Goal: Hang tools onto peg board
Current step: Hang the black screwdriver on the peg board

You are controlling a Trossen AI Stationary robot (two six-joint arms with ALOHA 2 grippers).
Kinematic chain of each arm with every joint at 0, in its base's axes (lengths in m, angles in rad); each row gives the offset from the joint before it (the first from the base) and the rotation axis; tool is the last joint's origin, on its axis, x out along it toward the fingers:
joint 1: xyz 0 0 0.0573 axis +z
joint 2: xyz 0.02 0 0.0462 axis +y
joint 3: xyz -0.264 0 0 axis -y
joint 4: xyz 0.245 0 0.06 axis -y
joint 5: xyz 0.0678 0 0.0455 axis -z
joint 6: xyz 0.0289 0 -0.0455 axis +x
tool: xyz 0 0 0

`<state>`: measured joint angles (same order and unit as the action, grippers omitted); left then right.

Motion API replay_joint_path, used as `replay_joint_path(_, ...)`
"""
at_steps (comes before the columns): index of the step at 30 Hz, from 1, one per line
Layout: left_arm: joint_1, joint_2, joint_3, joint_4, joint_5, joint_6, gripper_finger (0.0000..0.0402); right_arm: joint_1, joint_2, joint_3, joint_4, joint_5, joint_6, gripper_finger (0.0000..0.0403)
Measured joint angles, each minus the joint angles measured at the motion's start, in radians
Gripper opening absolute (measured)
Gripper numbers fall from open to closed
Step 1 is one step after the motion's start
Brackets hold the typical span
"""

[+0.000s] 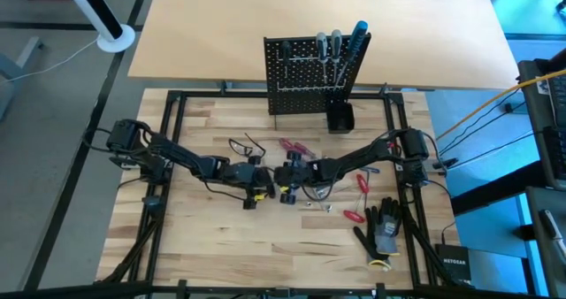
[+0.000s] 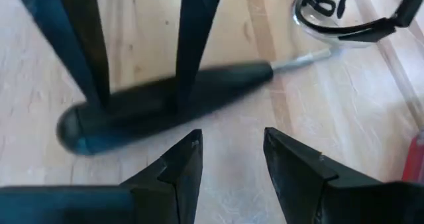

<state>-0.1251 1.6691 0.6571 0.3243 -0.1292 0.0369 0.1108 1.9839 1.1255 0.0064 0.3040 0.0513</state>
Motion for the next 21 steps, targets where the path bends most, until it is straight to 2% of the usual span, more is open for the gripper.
replay_joint_path(5,-0.013,-0.060,0.008,-0.109,-0.034,0.016,0.0141,0.000,0.000,0.000,-0.008,0.000,-0.002,0.0163)
replay_joint_path(10,-0.013,-0.194,0.045,-0.282,-0.121,-0.013,0.0141,0.000,0.000,0.002,-0.006,0.000,-0.001,0.0163)
replay_joint_path(16,-0.011,-0.362,0.047,-0.472,-0.237,-0.085,0.0141,0.000,0.001,0.002,-0.012,0.000,-0.002,0.0163)
replay_joint_path(21,0.003,-0.422,0.044,-0.571,-0.299,-0.153,0.0142,0.000,0.001,0.001,-0.010,0.000,0.001,0.0163)
